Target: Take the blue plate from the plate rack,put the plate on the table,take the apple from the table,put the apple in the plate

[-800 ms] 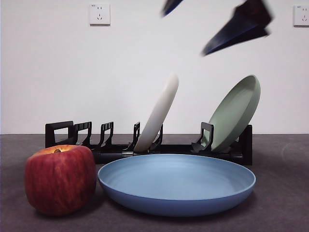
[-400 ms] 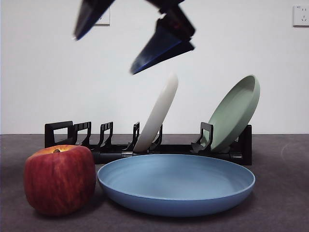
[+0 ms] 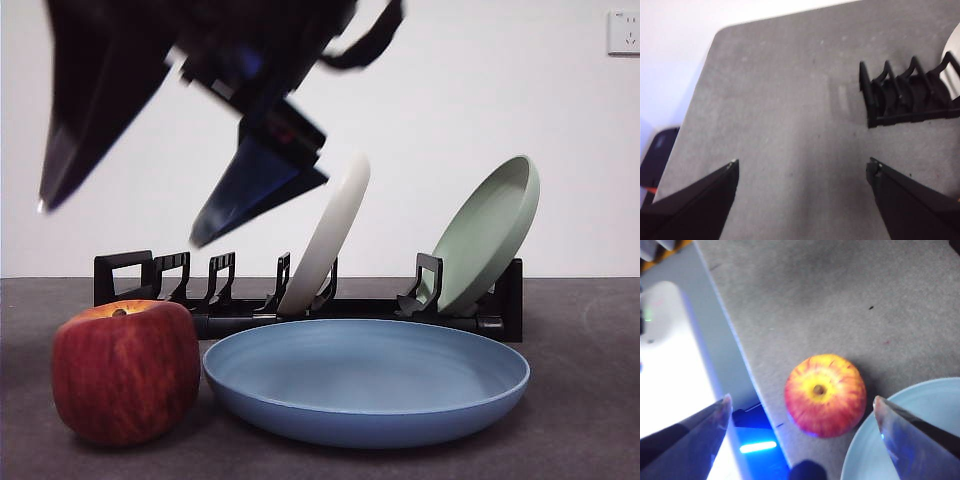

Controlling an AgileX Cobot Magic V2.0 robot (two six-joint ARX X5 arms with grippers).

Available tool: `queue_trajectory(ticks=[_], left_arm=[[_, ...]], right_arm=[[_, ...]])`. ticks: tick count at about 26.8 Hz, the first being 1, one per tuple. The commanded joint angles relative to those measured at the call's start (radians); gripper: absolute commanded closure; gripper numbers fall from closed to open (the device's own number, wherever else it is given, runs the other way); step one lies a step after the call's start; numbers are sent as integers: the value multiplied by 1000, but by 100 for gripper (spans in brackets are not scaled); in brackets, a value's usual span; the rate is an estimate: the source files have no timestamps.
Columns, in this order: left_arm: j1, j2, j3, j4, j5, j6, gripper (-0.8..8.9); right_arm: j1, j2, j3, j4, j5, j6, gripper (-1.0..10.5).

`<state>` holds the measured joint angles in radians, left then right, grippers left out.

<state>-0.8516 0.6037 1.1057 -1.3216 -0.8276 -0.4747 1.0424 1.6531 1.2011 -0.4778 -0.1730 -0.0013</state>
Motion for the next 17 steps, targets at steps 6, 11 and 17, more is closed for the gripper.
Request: queue_trajectory(ticks=[6,11,17], left_arm=[[1,-14,-13,-16,-2,-77,382],[0,-14,-13,-11,-2,-77,382],[0,-13,-13,-10,-6,-76,382]], right_arm=[[13,95,0,60,25,-19,463],[14,153,0,83,25,-19,464],[16,202,0,92,51,-21,674]])
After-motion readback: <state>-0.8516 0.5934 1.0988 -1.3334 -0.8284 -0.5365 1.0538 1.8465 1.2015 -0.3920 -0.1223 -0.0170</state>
